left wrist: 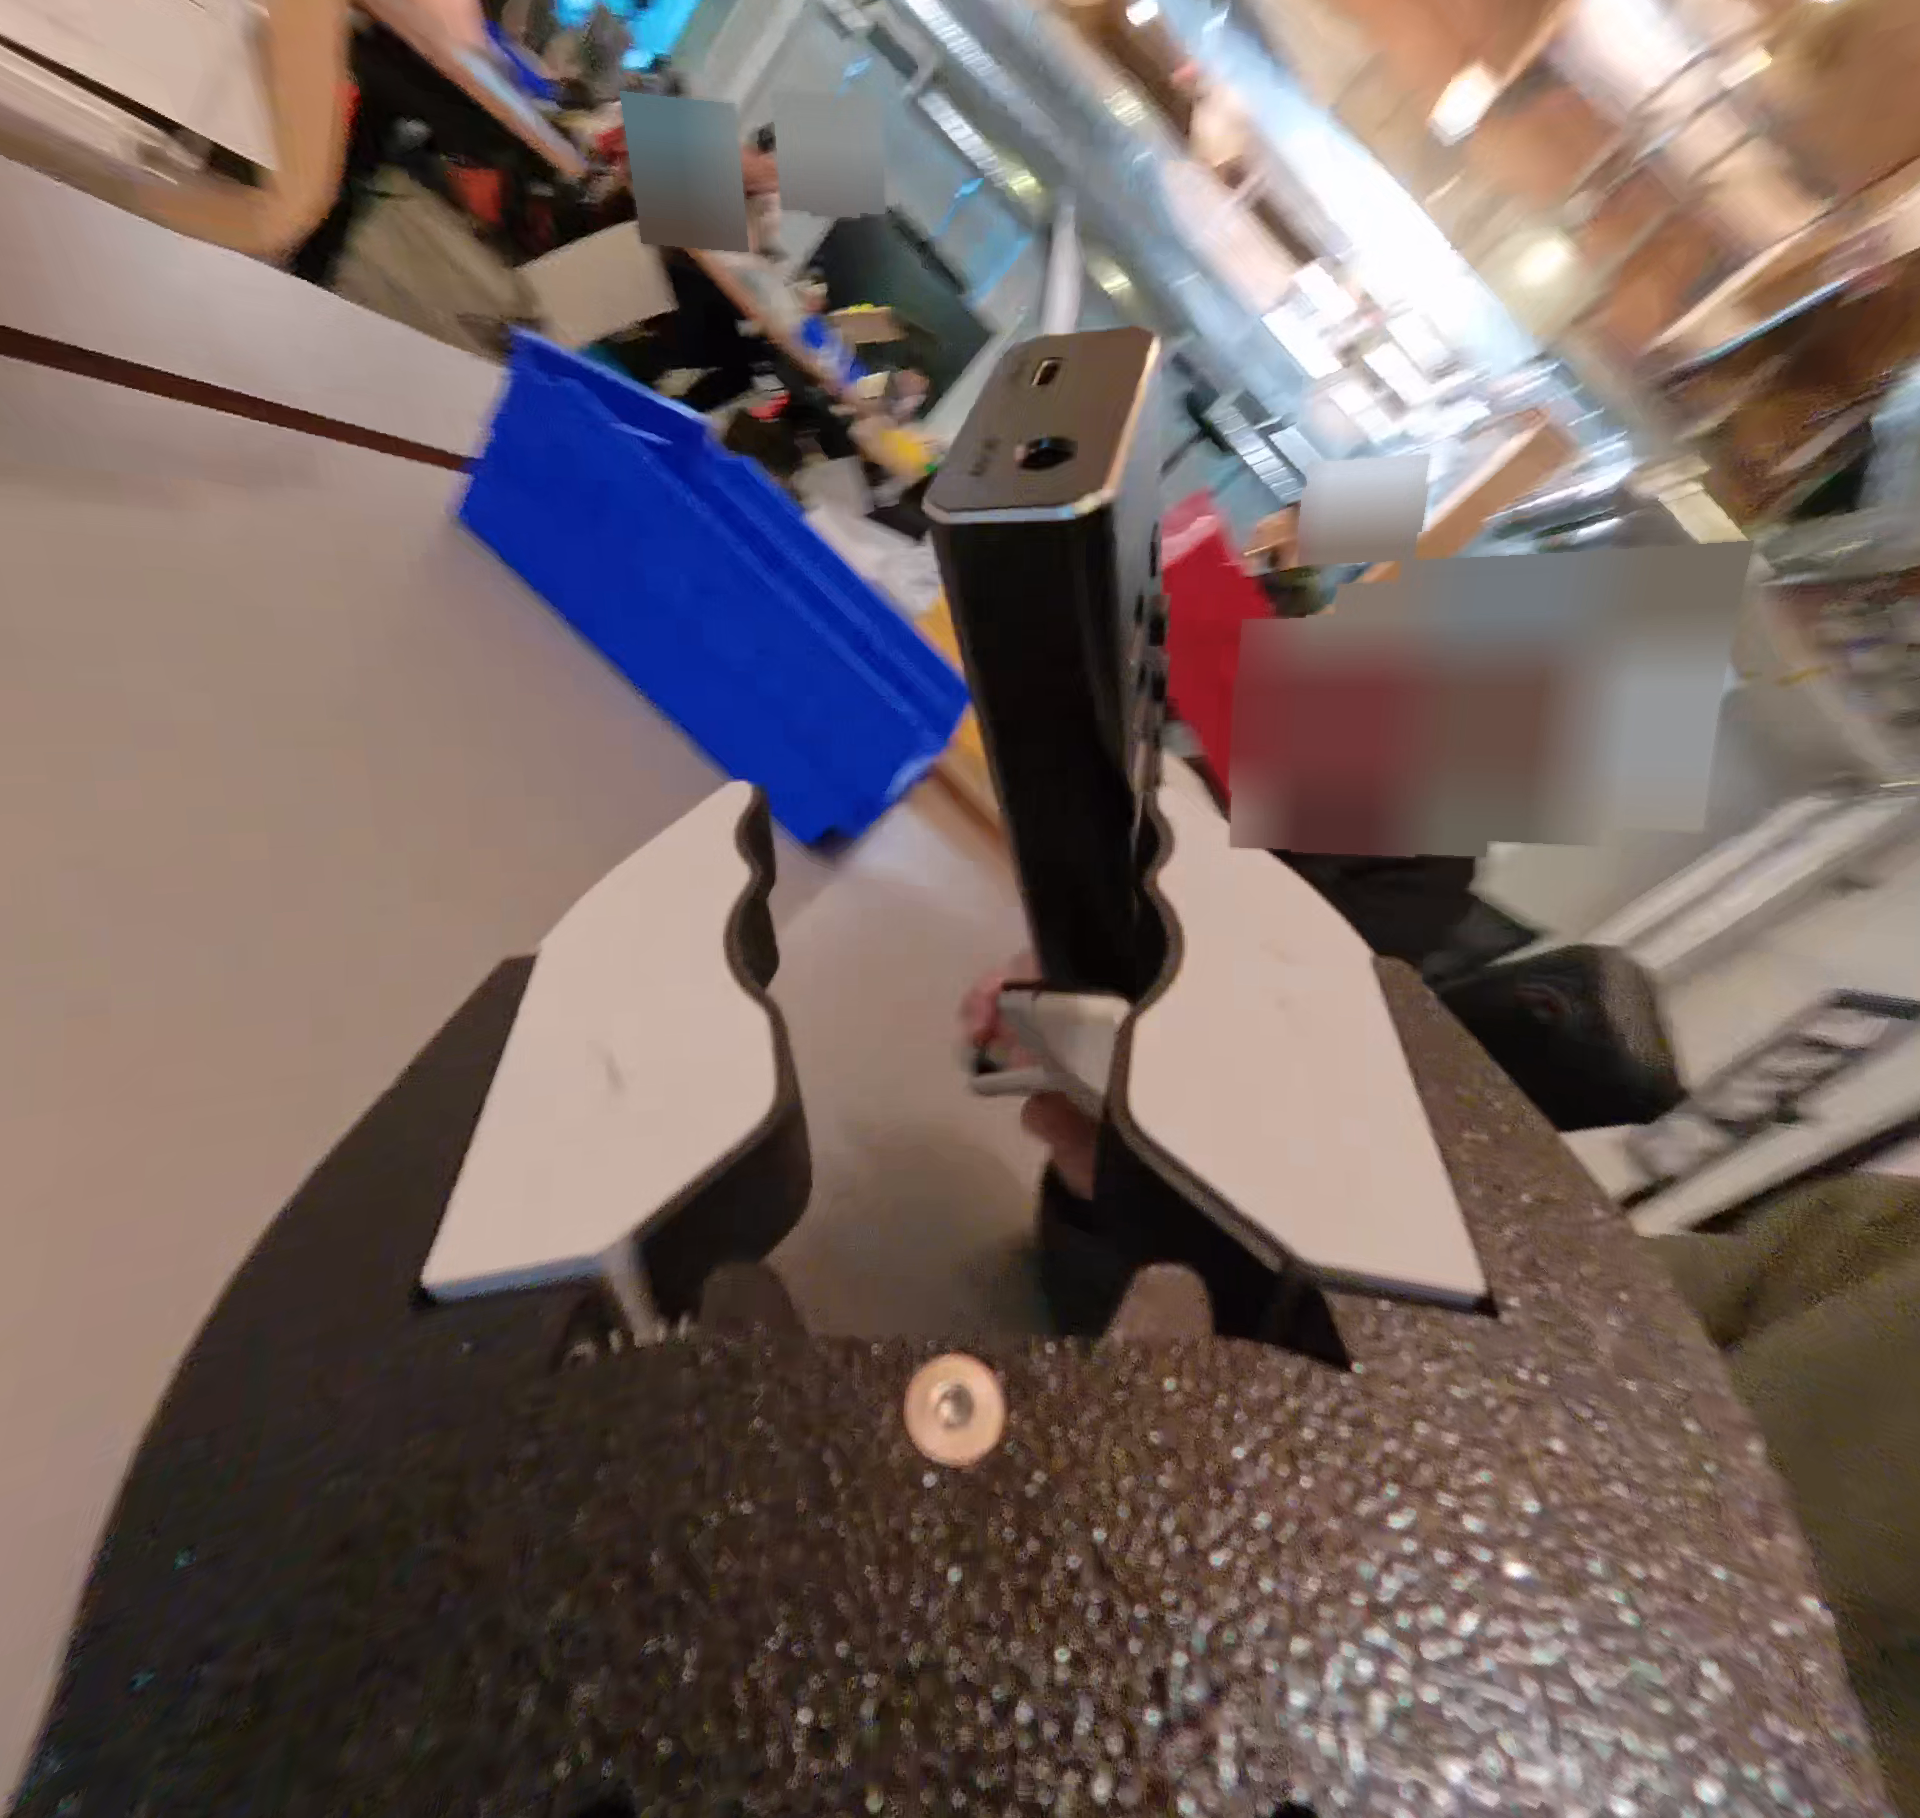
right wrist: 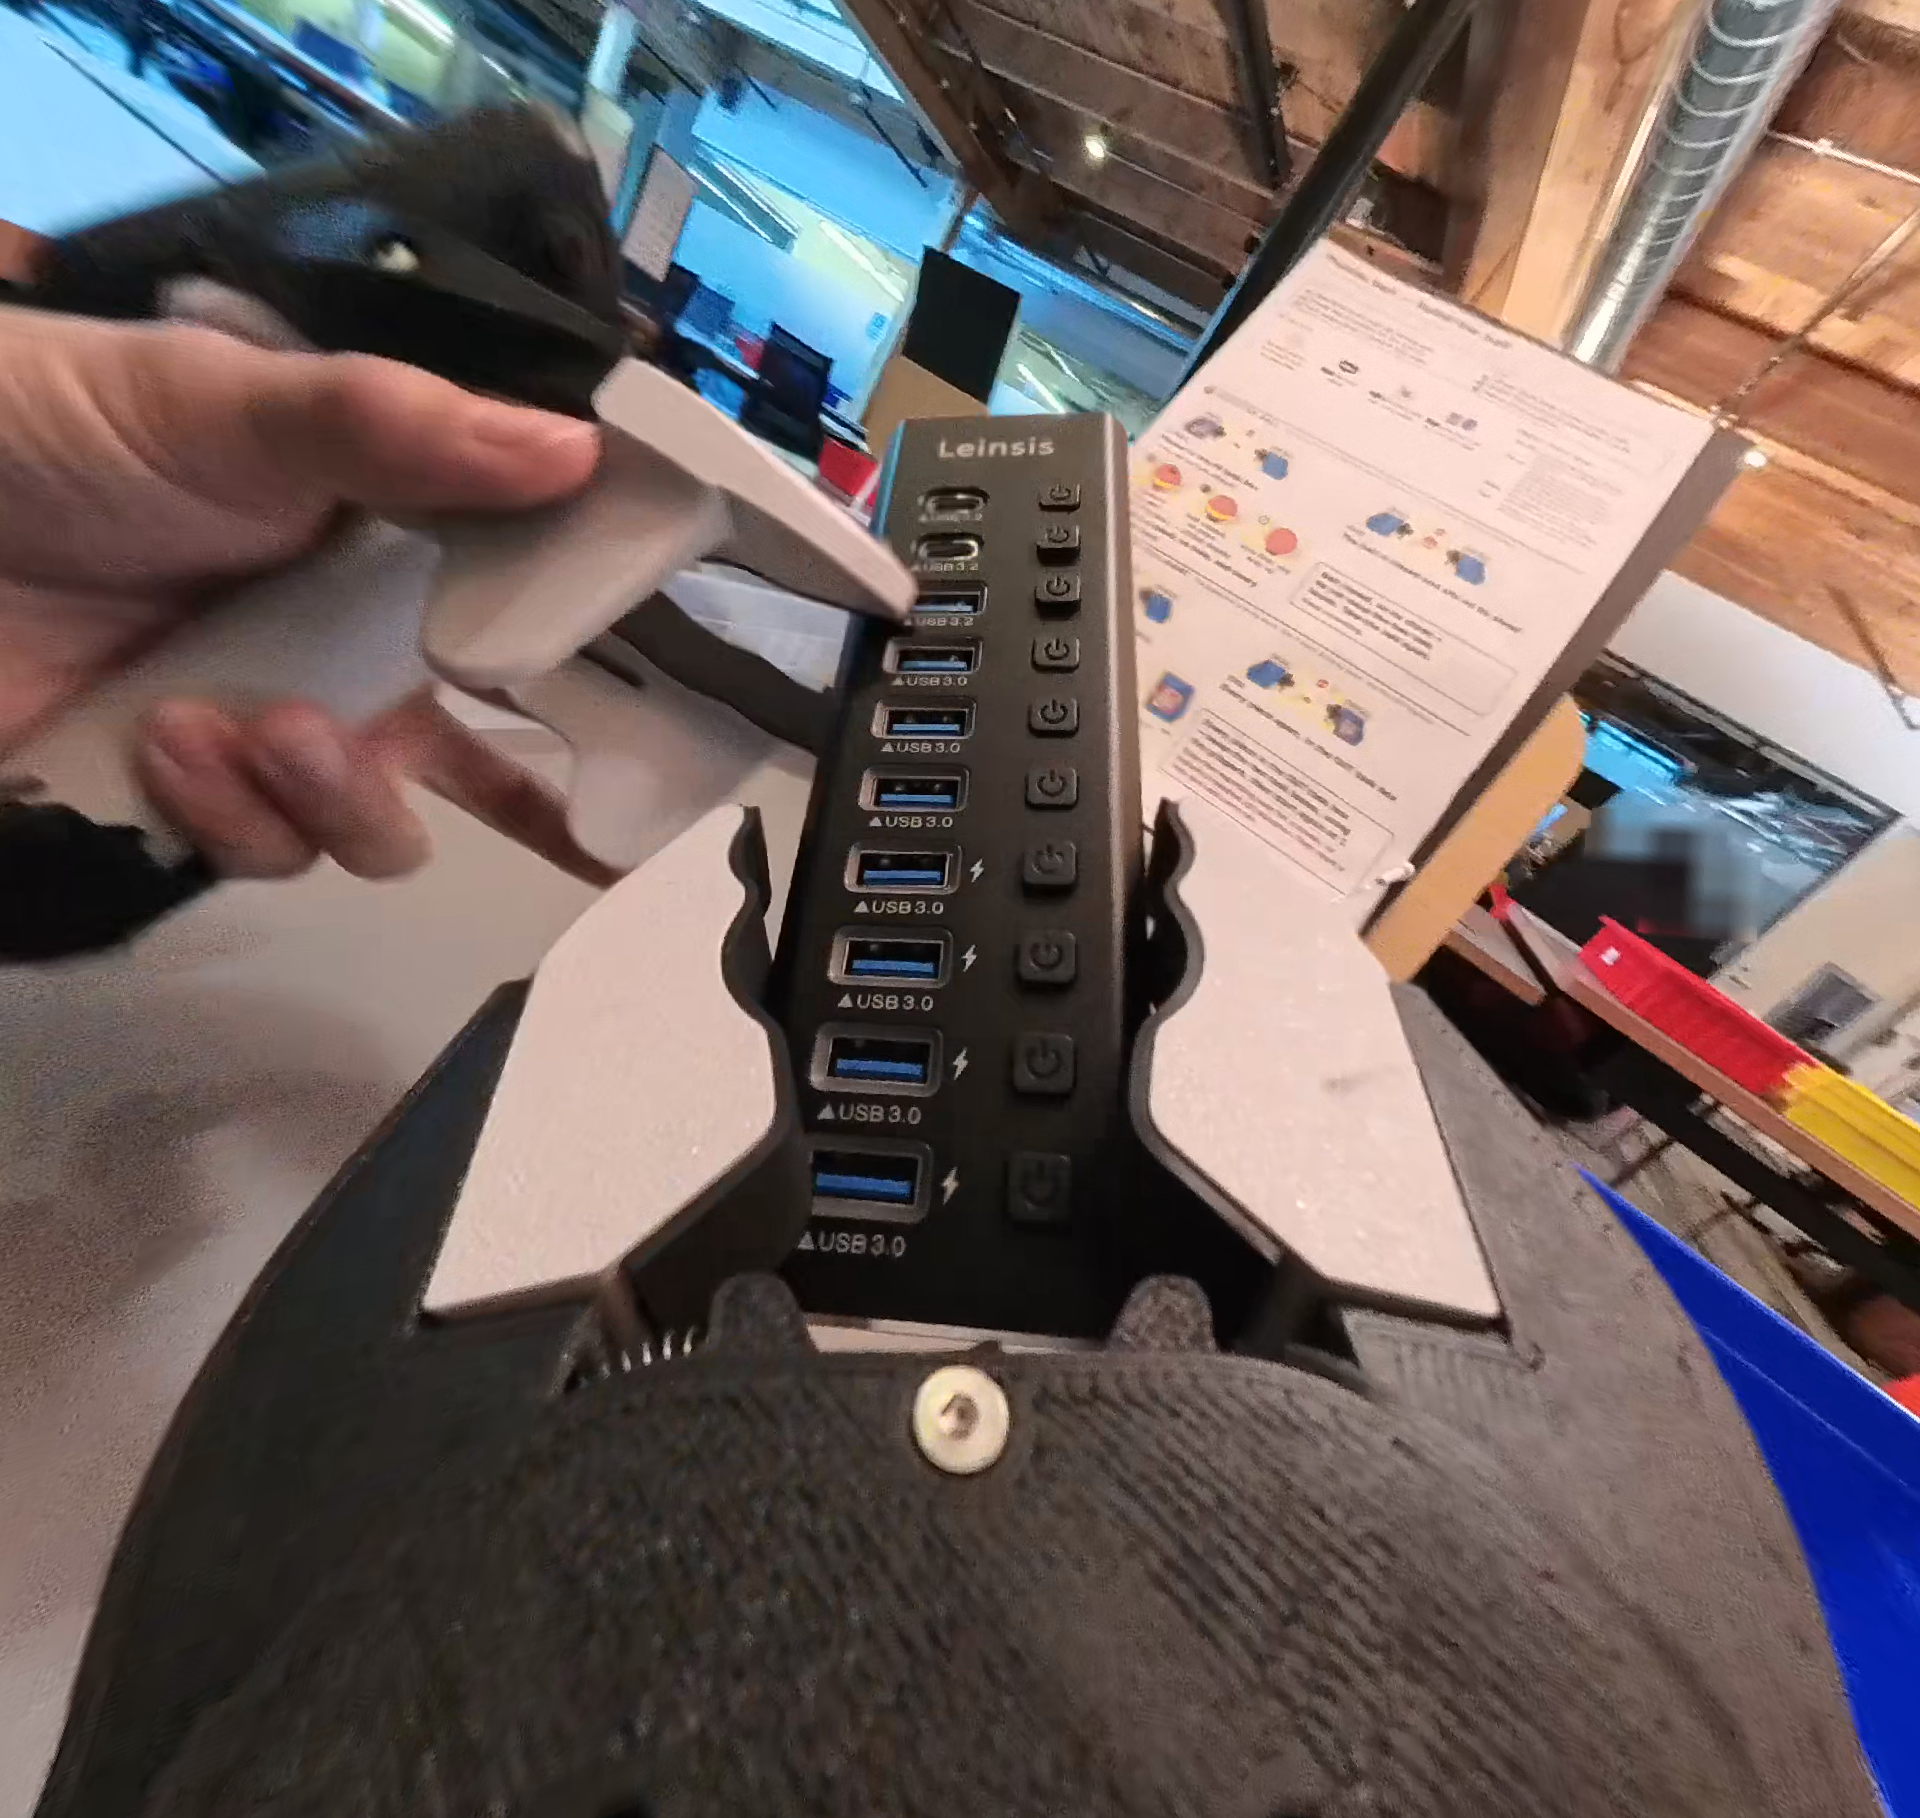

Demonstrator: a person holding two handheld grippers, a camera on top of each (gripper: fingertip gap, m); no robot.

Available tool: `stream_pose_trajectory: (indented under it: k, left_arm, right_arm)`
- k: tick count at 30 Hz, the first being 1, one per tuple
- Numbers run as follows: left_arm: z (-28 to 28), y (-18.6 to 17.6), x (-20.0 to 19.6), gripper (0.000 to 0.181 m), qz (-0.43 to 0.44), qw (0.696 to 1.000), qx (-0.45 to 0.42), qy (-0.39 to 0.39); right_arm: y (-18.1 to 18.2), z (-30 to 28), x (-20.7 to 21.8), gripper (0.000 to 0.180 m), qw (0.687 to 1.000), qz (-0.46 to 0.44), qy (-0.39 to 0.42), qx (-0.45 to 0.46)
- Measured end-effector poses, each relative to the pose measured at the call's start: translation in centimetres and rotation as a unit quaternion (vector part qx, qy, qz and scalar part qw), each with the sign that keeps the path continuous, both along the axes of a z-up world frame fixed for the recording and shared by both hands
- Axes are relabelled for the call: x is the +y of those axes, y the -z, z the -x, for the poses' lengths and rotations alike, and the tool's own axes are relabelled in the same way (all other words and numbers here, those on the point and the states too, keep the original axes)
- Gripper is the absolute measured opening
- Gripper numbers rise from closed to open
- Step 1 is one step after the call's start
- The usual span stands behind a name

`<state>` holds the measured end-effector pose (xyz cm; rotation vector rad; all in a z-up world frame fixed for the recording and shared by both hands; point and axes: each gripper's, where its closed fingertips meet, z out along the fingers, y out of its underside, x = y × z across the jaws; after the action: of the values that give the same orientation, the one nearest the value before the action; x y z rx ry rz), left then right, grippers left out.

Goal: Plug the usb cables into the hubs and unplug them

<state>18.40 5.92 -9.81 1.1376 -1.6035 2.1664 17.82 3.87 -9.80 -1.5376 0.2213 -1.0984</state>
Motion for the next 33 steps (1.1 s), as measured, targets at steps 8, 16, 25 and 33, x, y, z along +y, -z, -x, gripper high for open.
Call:
stream_pose_trajectory:
  k: [8, 16, 25, 33]
  left_arm:
    - [1.0, -1.0, -2.0, 0.029, 0.092, 0.992, -0.053, 0.072]
    - [2.7, -3.9, -2.0, 0.03, -0.008, 0.971, -0.178, 0.16]
    - [3.5, -5.4, -5.3, 0.03, -0.075, 0.948, -0.231, 0.205]
    - [2.3, -5.3, -5.0, 0.044, -0.119, 0.96, -0.22, 0.126]
  right_arm:
    - [2.3, 1.5, 1.2, 0.067, 0.996, 0.036, -0.058, 0.061]
    - [-0.5, 4.5, -1.2, 0.081, 0.887, -0.125, -0.302, 0.327]
    - [1.7, 4.6, 1.8, 0.045, 0.878, -0.157, -0.305, 0.335]
    - [2.2, 2.4, 0.0, 0.03, 0.933, -0.116, -0.19, 0.282]
